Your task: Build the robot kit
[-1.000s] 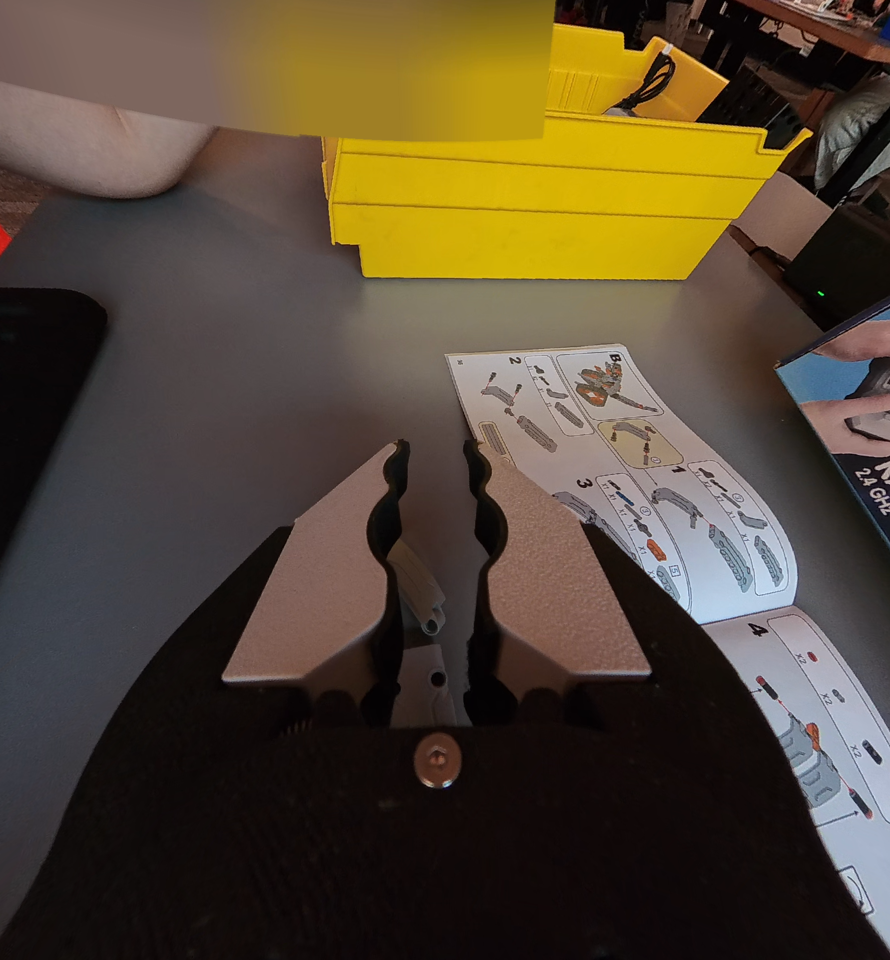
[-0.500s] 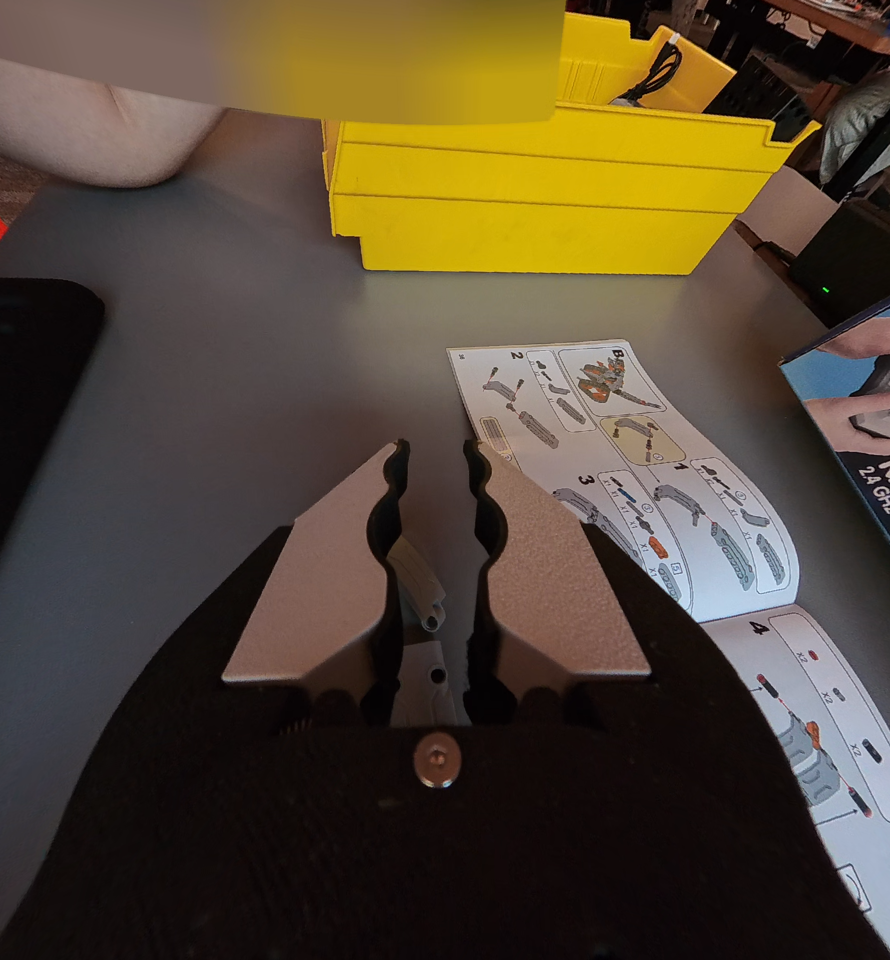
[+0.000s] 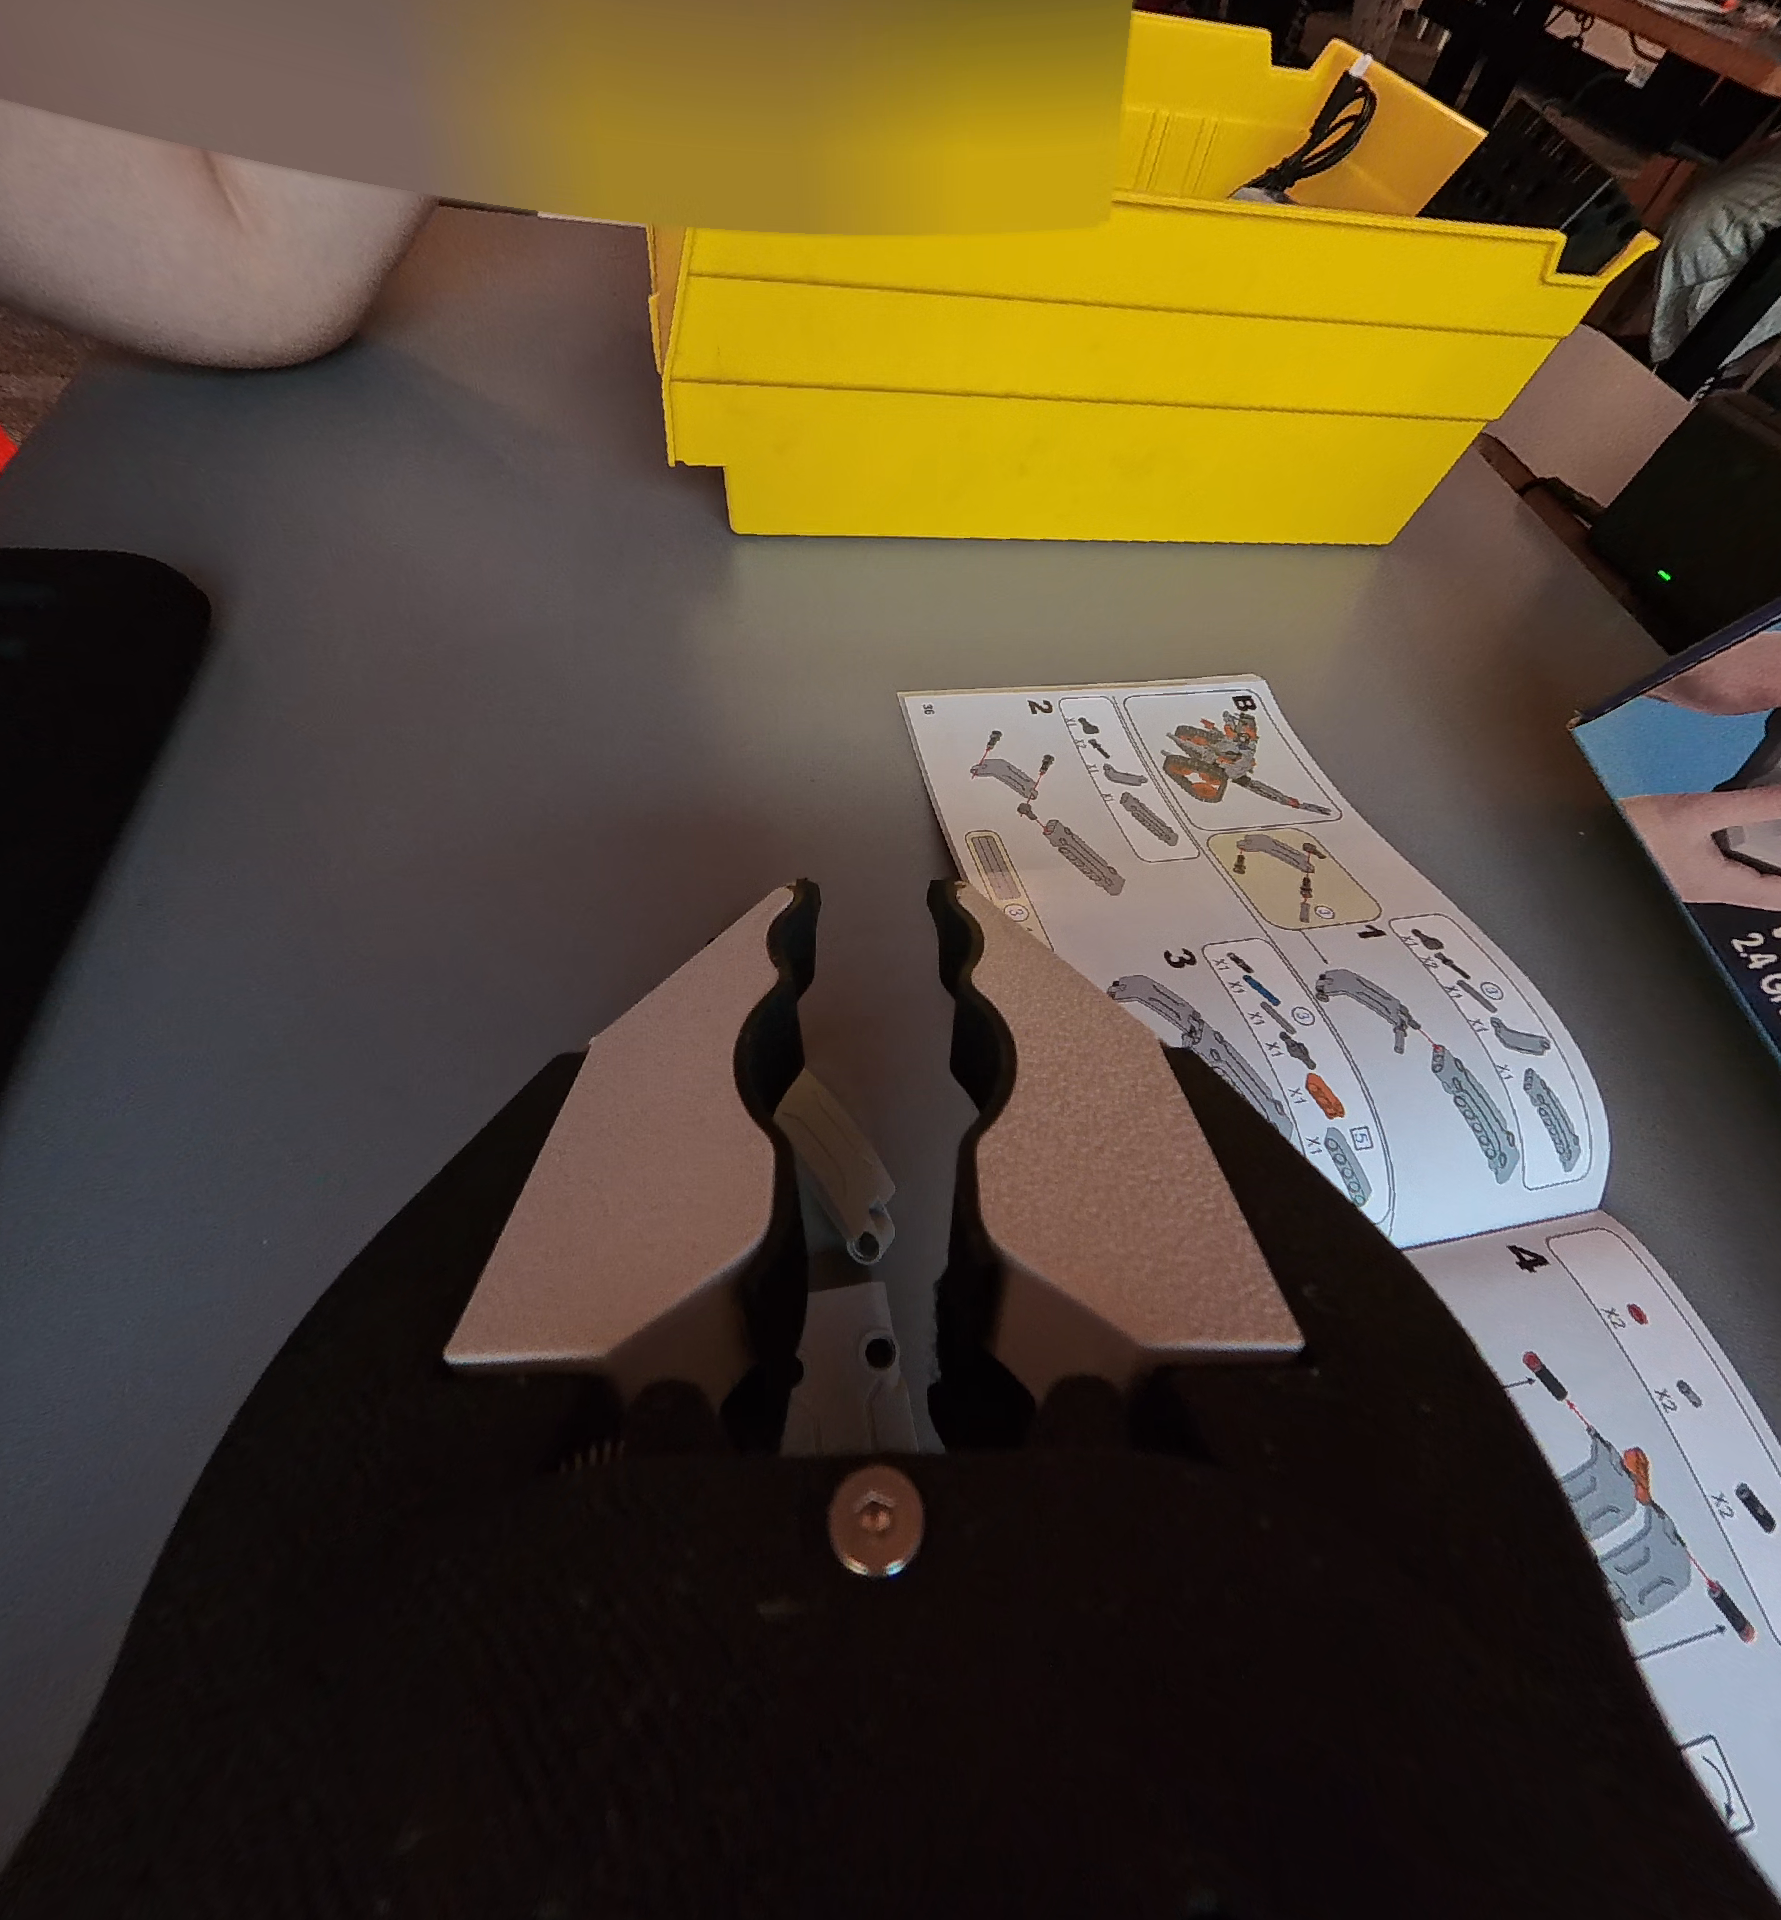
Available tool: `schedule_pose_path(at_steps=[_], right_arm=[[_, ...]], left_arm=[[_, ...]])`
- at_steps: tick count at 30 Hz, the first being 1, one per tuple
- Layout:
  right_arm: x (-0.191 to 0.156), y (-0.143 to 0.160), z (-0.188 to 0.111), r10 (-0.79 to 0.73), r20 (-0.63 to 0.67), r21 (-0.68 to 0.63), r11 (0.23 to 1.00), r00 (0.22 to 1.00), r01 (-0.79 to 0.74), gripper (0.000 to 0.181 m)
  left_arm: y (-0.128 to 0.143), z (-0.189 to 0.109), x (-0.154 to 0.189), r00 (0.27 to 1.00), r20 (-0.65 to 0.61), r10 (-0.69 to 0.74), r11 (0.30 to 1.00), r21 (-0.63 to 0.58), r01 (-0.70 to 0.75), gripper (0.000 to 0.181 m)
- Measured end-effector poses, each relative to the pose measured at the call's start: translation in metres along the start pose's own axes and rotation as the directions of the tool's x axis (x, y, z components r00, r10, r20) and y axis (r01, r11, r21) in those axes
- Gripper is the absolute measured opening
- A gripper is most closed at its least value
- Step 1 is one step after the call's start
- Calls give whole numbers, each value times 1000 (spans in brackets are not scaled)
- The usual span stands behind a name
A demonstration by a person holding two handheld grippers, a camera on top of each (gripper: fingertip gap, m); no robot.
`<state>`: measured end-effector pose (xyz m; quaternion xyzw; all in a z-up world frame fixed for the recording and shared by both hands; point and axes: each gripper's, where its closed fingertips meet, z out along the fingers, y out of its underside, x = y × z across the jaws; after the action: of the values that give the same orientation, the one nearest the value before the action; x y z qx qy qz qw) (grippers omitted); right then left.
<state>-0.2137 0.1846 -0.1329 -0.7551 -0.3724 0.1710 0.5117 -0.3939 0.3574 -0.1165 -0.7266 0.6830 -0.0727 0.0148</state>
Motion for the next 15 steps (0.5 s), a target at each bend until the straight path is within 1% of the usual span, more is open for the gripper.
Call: schedule_pose_path(at_steps=[2,4,7,9,11,13,15], right_arm=[[0,0,0,-2,-1,0,1000,1000,2,22],[0,0,-1,-2,-2,2,1000,1000,2,22],[1,-1,-1,2,-6,8,1000,1000,-2,22],[2,-1,-1,6,-8,14,1000,1000,-6,22],[3,-3,-1,7,-15,22,1000,1000,-7,23],[4,-6,-2,16,-20,41,999,1000,-16,23],[5,-11,-2,38,-22,70,997,999,-36,24]], left_arm=[[-3,-1,3,999,17,29,1000,-1,-29,49],[-4,-4,-1,999,42,17,1000,7,-17,50],[-9,-14,-11,997,69,-27,997,76,22,46],[-16,-27,-23,992,107,-63,986,160,46,45],[-29,-46,-31,987,133,-93,959,280,53,41],[-45,-70,-34,982,151,-109,909,415,37,41],[-62,-99,-33,980,154,-122,827,562,15,41]])
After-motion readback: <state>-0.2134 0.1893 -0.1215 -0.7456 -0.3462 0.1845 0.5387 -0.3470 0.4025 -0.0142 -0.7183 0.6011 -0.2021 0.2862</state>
